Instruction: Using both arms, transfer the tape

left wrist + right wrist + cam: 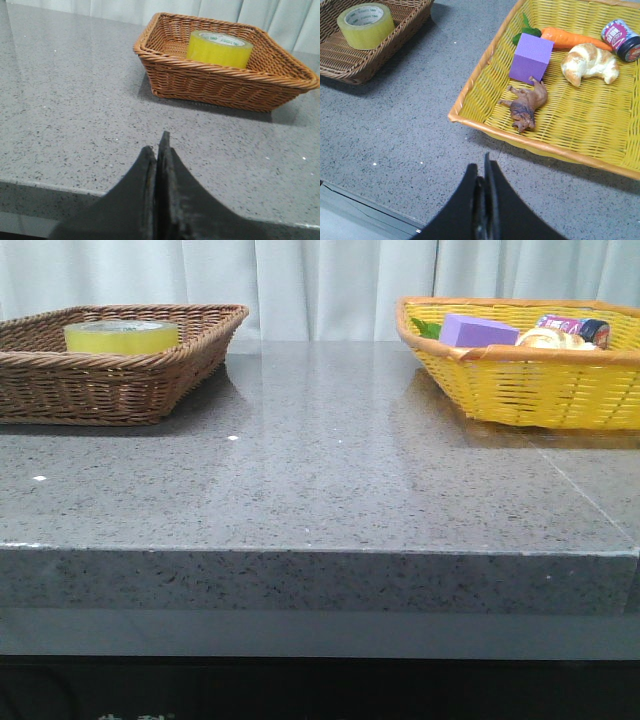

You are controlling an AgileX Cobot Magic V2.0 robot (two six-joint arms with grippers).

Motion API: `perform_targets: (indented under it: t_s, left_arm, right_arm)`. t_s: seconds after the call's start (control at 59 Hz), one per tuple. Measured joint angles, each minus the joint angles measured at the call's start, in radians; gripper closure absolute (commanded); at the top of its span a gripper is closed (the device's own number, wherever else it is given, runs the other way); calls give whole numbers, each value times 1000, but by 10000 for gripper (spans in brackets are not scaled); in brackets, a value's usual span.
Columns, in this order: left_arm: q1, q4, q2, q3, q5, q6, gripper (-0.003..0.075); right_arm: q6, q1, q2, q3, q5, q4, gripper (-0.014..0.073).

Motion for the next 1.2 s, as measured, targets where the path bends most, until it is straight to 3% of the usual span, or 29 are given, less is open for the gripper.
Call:
perform_targets:
  t_s: [0.254, 1.204]
  left_arm:
    - [0, 12, 0, 26, -194, 0, 740]
    - [0, 12, 0, 26, -209, 0, 740]
  right_arm:
    - [0, 0, 0, 0, 0, 0, 662]
    - [0, -4, -6, 20, -4, 0, 662]
